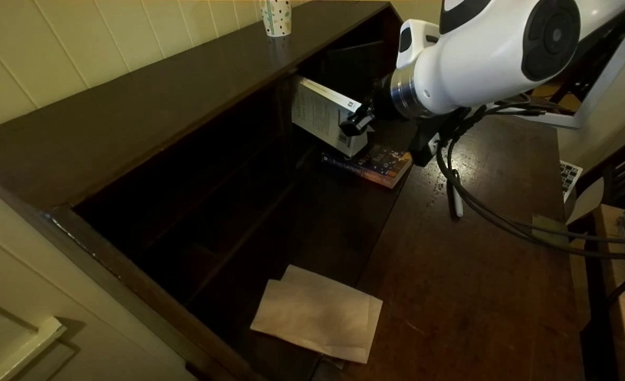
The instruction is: Put the white book in the middle compartment
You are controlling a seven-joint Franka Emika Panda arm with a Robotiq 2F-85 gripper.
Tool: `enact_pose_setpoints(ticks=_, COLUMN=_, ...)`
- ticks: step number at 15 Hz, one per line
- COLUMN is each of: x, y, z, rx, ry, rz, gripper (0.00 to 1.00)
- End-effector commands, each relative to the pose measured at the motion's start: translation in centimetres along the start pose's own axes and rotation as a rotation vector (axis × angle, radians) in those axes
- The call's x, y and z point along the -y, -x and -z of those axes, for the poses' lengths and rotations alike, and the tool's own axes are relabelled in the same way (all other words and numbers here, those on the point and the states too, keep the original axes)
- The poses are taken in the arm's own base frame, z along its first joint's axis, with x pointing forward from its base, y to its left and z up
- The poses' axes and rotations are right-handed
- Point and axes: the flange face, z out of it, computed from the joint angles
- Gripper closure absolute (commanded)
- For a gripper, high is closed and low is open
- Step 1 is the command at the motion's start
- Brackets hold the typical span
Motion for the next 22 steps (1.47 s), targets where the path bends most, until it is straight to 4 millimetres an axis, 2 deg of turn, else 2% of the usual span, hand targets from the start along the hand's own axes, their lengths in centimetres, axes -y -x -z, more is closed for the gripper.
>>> enact_pose_setpoints(ticks=1, x=-0.2, y=-0.9, z=-2.2, rx=-0.025, ry=-0.037, rz=-0.012, gripper=0.93)
enact_pose_setpoints(ticks=12, x=3.2, y=-3.4, z=-7.1, rx=-0.101, ry=-0.169, rz=0.033, gripper=0.93)
enact_pose_setpoints(ticks=18, x=4.7, y=-3.9, z=-9.1, rx=-0.136, ry=-0.218, rz=0.027, gripper=0.93)
enact_pose_setpoints(ticks=19, x=5.6, y=-4.7, z=-9.0, rx=-0.135, ry=-0.219, rz=0.02, gripper=0.93)
enact_pose_setpoints(ticks=22, x=5.6, y=-4.7, z=-9.6, rx=-0.135, ry=-0.218, rz=0.006, gripper=0.93)
